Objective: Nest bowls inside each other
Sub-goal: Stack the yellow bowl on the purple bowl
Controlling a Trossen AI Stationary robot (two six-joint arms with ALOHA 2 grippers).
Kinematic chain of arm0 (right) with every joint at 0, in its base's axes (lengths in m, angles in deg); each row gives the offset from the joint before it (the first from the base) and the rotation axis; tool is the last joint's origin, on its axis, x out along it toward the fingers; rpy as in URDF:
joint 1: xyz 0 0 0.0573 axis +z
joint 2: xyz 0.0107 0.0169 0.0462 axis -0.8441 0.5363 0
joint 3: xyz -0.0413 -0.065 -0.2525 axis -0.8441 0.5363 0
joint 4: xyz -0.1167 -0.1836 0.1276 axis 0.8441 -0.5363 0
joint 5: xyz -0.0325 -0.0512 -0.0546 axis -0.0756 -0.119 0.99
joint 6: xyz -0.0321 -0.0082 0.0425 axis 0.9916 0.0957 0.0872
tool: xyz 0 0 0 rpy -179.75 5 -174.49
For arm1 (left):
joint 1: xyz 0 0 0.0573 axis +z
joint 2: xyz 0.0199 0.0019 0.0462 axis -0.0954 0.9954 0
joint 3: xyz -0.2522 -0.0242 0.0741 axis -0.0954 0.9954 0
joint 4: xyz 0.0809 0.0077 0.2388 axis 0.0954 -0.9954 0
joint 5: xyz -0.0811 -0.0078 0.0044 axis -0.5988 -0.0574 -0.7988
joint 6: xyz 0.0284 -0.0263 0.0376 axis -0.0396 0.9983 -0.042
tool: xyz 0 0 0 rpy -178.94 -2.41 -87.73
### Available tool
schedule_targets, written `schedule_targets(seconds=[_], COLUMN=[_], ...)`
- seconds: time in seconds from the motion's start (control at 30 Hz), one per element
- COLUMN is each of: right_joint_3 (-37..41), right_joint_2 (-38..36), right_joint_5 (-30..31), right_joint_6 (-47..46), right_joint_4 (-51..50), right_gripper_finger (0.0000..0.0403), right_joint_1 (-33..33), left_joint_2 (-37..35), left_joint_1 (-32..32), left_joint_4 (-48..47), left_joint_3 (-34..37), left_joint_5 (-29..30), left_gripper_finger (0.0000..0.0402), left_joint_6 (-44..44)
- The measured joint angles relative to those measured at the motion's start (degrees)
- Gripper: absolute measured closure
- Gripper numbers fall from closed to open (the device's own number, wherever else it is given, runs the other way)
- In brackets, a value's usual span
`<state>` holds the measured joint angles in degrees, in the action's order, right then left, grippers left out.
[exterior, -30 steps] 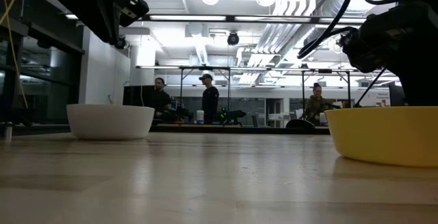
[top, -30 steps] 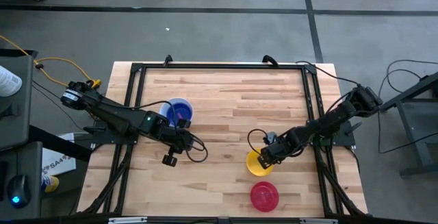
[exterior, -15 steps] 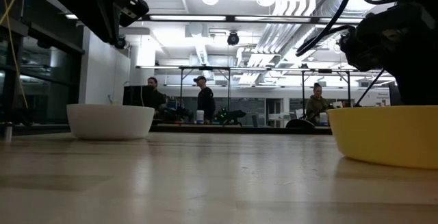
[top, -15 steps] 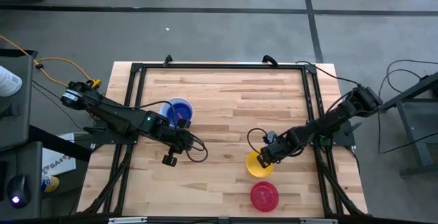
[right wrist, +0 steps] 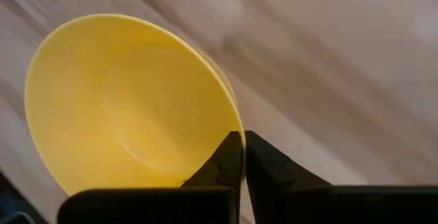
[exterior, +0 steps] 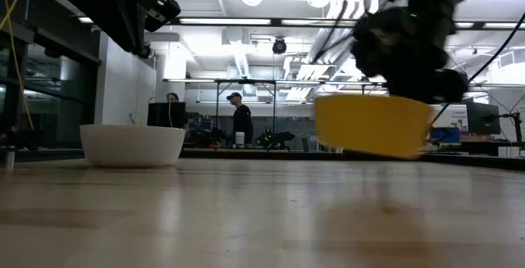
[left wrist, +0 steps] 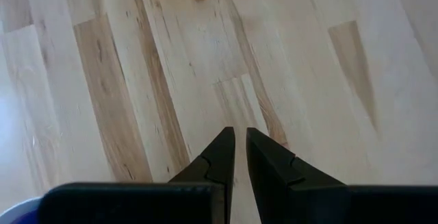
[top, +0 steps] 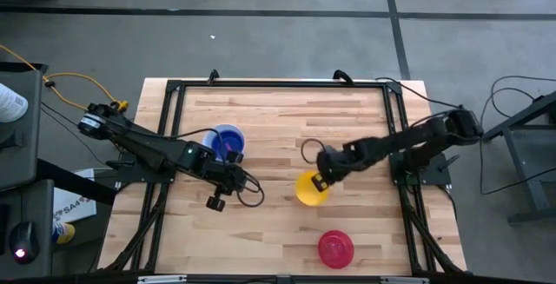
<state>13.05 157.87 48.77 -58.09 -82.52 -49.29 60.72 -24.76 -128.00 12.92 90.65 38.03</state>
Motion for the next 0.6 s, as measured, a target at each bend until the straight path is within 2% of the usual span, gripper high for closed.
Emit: schedule_targets(seconds=[0.13,0.33,0.4,0.6], right_joint_3=[-4.6,-10.5,-12.3,-17.7], right_joint_2=[0.0,1.9,4.2,12.7], right_joint_5=[-0.1,-0.4,-0.6,-4.1], right_joint_6=[6.5,13.5,15.6,21.3], right_joint_4=[-0.1,-2.1,-3.4,-4.1], right_gripper_finger=[0.0399,0.0399,0.0399,0.0399], right_joint_1=[-4.3,-8.5,-9.2,-9.4], left_joint_2=[0.9,4.8,6.5,10.5], left_joint_1=[0.1,0.1,0.1,0.1], left_joint_4=[0.7,-3.5,-6.8,-8.2], left_joint_3=[-0.5,-6.7,-9.4,-14.3], left_joint_5=[0.1,-0.1,-0.2,-0.1], left_gripper_finger=[0.0364,0.0364,0.0364,0.0364], left_joint_6=[-2.4,-6.7,-8.4,-15.5])
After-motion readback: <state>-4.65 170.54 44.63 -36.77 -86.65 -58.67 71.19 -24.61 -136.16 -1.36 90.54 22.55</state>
